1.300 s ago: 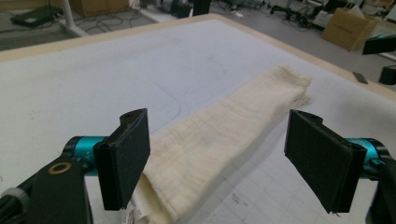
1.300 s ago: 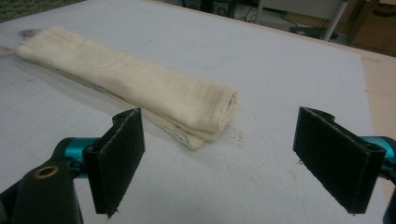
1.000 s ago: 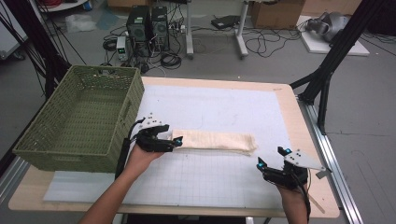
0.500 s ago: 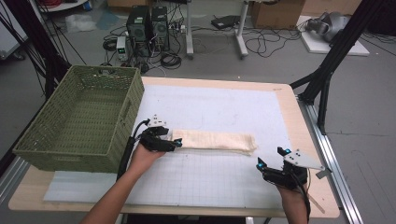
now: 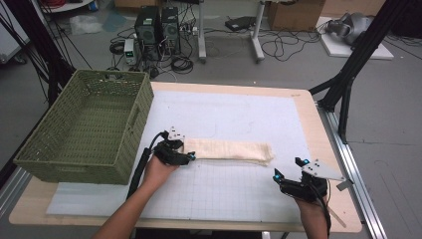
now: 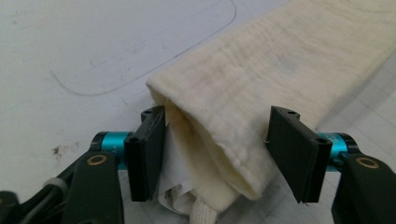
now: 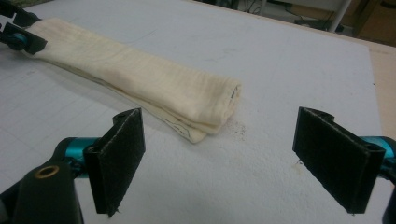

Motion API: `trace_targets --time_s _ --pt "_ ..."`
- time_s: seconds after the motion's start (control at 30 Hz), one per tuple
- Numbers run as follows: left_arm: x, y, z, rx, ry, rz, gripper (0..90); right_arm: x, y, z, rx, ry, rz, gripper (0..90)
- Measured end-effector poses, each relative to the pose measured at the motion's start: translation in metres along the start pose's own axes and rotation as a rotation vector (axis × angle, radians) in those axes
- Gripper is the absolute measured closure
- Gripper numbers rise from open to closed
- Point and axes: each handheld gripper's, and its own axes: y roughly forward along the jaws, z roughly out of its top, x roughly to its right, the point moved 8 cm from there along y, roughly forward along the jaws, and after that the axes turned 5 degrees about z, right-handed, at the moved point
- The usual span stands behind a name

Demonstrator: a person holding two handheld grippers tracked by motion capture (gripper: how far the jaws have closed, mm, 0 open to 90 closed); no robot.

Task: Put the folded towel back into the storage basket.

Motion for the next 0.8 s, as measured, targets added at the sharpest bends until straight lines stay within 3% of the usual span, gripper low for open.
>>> trace_targets --time_s 0.1,0.2,0.23,0.27,0.33,0.4,0.57,0.8 --pt "0.004 -0.001 0.0 0.001 0.012 -0.014 52.1 0.0 0.0 0.0 0.0 0.003 -0.001 15.6" --pt "0.006 -0.002 0.0 -0.004 -0.009 -0.038 58.0 -0.001 0.0 0.0 -0.003 -0.001 0.001 15.8" --pt "0.007 -0.002 0.0 -0.007 -0.018 -0.05 67.5 -0.001 0.0 0.0 -0.004 -0.002 -0.003 15.9" --pt "0.008 -0.003 0.0 -0.008 -0.024 -0.064 67.5 -0.001 0.0 0.0 -0.004 -0.002 -0.003 15.9" --pt "0.01 -0.003 0.0 -0.008 -0.028 -0.076 77.7 0.0 0.0 0.0 -0.002 0.0 -0.009 15.9" --pt "0.011 -0.003 0.001 -0.005 -0.017 -0.074 78.7 0.0 0.0 0.0 -0.001 0.004 -0.008 15.9" --pt "0.009 -0.006 0.002 0.008 -0.037 -0.094 79.6 0.0 0.001 0.0 0.002 -0.002 -0.01 15.8" --pt "0.009 -0.014 0.01 0.081 -0.051 -0.113 79.8 0.002 0.007 0.001 -0.004 0.01 -0.015 15.8"
